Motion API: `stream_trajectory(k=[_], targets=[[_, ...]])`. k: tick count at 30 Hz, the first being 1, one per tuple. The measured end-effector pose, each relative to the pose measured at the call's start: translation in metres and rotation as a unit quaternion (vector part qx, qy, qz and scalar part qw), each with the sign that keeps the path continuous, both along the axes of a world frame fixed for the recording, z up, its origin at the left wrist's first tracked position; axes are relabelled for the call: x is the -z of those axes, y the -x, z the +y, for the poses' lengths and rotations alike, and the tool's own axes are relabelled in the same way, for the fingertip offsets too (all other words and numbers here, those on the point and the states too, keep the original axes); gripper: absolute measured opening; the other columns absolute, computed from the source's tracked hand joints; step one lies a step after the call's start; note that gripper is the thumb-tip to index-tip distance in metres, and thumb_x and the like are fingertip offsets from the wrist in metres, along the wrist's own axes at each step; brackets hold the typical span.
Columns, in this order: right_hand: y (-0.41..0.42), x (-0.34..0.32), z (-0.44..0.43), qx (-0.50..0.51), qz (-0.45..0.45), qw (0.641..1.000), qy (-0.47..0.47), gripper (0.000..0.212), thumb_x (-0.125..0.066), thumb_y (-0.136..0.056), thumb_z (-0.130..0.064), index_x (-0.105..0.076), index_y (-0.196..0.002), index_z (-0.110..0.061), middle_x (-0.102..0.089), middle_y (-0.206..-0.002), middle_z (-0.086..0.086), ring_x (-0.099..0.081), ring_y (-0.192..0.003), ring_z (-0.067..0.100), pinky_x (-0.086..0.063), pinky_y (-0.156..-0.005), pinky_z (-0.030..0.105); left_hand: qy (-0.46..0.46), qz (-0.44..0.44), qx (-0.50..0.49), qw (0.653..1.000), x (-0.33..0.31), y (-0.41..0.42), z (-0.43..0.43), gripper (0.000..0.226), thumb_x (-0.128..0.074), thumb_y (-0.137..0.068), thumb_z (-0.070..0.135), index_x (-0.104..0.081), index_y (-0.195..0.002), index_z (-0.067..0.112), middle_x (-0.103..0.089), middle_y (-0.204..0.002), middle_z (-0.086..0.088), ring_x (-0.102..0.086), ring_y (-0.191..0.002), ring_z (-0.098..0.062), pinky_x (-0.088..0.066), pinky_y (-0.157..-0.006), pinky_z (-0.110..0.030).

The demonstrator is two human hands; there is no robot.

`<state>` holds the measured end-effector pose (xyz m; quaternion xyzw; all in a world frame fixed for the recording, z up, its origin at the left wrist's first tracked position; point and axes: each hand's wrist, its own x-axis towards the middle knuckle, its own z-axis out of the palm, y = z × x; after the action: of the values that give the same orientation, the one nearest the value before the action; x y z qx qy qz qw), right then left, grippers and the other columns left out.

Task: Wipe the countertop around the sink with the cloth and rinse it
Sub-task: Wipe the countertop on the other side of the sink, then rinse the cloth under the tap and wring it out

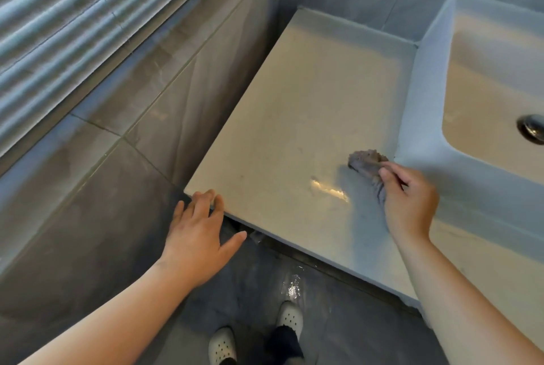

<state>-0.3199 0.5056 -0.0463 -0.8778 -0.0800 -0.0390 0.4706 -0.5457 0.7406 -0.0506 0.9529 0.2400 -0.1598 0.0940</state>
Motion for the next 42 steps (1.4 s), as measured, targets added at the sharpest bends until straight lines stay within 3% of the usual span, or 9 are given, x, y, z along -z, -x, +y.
stream_trajectory(k=[4,6,9,19,24,28,33,39,42], targets=[[-0.016,0.027,-0.004,0.005,0.017,0.997,0.075,0.027,-0.06,-0.091,-0.023,-0.068,-0.115,-0.014,-0.066,-0.116,0.005,-0.058,-0.11,0.023,-0.043,-0.094,0.035,0.016,-0.002,-0.001,1.0,0.001,0.004,0.004,0.102,0.001,-0.068,0.075,-0.014,-0.15,0.015,-0.004,-0.156,0.001,-0.003,-0.146,-0.019,0.001,-0.118,-0.045],[-0.01,0.038,-0.003,-0.013,-0.013,0.987,0.157,0.033,-0.06,-0.09,-0.03,-0.064,-0.121,-0.017,-0.06,-0.126,0.005,-0.052,-0.117,0.026,-0.041,-0.098,0.045,0.017,-0.001,0.005,1.0,0.002,0.006,0.006,0.101,-0.001,-0.07,0.075,-0.014,-0.15,0.016,-0.004,-0.156,0.001,-0.003,-0.146,-0.019,0.001,-0.118,-0.046],[0.009,0.046,-0.001,-0.036,-0.066,0.978,0.196,0.037,-0.062,-0.089,-0.031,-0.063,-0.123,-0.016,-0.06,-0.126,0.007,-0.051,-0.115,0.03,-0.041,-0.095,0.045,0.016,0.0,0.005,1.0,0.001,0.005,0.005,0.102,0.0,-0.069,0.076,-0.012,-0.15,0.016,-0.002,-0.157,0.0,-0.002,-0.146,-0.02,0.002,-0.118,-0.046],[0.131,0.034,0.036,-0.147,-0.029,0.978,0.148,0.031,-0.061,-0.087,-0.028,-0.066,-0.117,-0.02,-0.062,-0.113,-0.005,-0.05,-0.106,0.013,-0.034,-0.089,0.017,0.058,0.006,0.001,0.998,-0.007,0.003,0.009,0.082,-0.031,-0.088,0.066,-0.01,-0.151,0.016,0.001,-0.157,-0.001,-0.001,-0.145,-0.019,-0.001,-0.119,-0.044],[0.163,0.002,0.039,-0.211,0.178,0.961,0.004,0.025,-0.066,-0.087,-0.022,-0.067,-0.111,-0.03,-0.066,-0.103,-0.015,-0.059,-0.095,-0.002,-0.046,-0.08,0.01,0.189,-0.088,-0.047,0.977,-0.022,0.012,0.016,0.065,-0.052,-0.092,0.043,-0.031,-0.146,0.014,-0.028,-0.152,0.001,-0.028,-0.138,-0.015,-0.023,-0.111,-0.025],[0.159,-0.033,0.029,-0.187,0.221,0.957,-0.015,0.018,-0.066,-0.087,-0.026,-0.069,-0.104,-0.031,-0.068,-0.096,-0.021,-0.059,-0.091,-0.012,-0.044,-0.074,0.004,0.264,-0.109,-0.084,0.955,-0.042,0.029,0.013,0.055,-0.057,-0.09,0.037,-0.041,-0.141,0.023,-0.049,-0.136,0.011,-0.044,-0.125,-0.005,-0.035,-0.102,-0.021],[0.147,-0.07,0.002,-0.19,0.27,0.944,0.026,0.012,-0.073,-0.08,-0.033,-0.071,-0.091,-0.032,-0.071,-0.091,-0.015,-0.064,-0.089,-0.002,-0.046,-0.08,0.019,0.365,-0.075,-0.061,0.926,-0.076,0.026,-0.015,0.053,-0.053,-0.09,0.047,-0.045,-0.138,0.026,-0.059,-0.117,0.02,-0.053,-0.108,0.003,-0.043,-0.092,-0.02],[0.127,-0.113,-0.032,-0.163,0.219,0.962,-0.011,0.015,-0.076,-0.074,-0.036,-0.066,-0.073,-0.025,-0.068,-0.077,-0.003,-0.063,-0.075,0.012,-0.05,-0.075,0.033,0.375,-0.029,0.024,0.926,-0.118,-0.027,-0.049,0.062,-0.037,-0.087,0.066,-0.044,-0.137,0.029,-0.054,-0.131,0.013,-0.05,-0.118,-0.007,-0.038,-0.101,-0.027],[0.105,-0.132,-0.049,-0.15,0.21,0.965,-0.043,0.014,-0.074,-0.078,-0.03,-0.067,-0.071,-0.021,-0.067,-0.071,-0.002,-0.059,-0.067,0.009,-0.047,-0.067,0.026,0.525,-0.037,-0.05,0.849,-0.136,-0.055,-0.073,0.041,-0.049,-0.092,0.048,-0.055,-0.125,0.025,-0.065,-0.116,0.003,-0.064,-0.103,-0.015,-0.049,-0.098,-0.037]])
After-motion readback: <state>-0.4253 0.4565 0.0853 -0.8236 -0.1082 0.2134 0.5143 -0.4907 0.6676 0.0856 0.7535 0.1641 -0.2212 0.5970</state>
